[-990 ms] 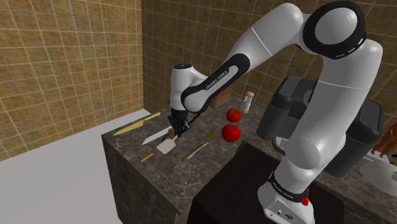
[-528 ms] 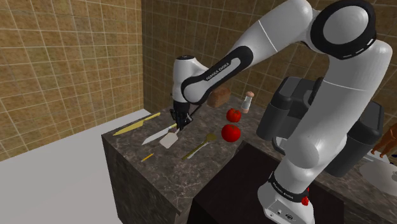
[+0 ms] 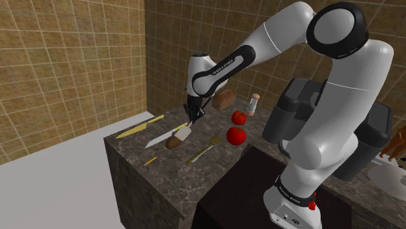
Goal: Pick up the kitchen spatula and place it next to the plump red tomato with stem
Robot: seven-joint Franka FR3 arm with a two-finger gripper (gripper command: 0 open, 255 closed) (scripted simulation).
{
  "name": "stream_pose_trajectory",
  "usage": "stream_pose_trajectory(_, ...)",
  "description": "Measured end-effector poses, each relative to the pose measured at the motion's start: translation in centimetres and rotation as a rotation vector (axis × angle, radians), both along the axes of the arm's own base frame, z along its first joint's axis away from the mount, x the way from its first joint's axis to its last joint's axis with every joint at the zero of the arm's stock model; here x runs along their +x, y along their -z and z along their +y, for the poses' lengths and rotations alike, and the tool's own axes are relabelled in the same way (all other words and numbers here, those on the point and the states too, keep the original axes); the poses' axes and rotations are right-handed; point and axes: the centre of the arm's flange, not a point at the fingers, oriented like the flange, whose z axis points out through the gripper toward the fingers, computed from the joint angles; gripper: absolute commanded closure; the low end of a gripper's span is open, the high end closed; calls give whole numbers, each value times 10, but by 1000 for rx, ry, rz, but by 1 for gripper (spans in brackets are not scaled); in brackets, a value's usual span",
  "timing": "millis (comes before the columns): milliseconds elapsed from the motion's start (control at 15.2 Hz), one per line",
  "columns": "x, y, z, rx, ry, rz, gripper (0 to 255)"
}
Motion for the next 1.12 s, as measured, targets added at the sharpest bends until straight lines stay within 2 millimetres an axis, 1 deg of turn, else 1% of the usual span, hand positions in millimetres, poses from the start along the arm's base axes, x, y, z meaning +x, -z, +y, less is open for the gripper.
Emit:
stream_pose_trajectory(132,12,2,-26,0,0,0,255)
stream_pose_trajectory(264,22,-3,-51,0,0,0,255)
stream_pose_trajectory(462,37,1,-87,0,0,0,255)
stream_pose_trajectory(528,38,1,-102,0,0,0,255)
stream_pose_trajectory(594,43,3,-114,0,0,0,255)
stream_pose_trajectory(660,48,1,-127,0,0,0,255)
stream_pose_trajectory(792,59,0,-147,0,-1,0,255)
stream_pose_trajectory(858,64,1,-162,0,0,0,255)
stream_pose_trajectory(924,66,2,-175,0,0,0,255)
stream_pose_trajectory(1056,74,0,-197,0,0,-1,255)
stream_pose_trajectory(1122,80,-1,-211,0,-1,-1,255)
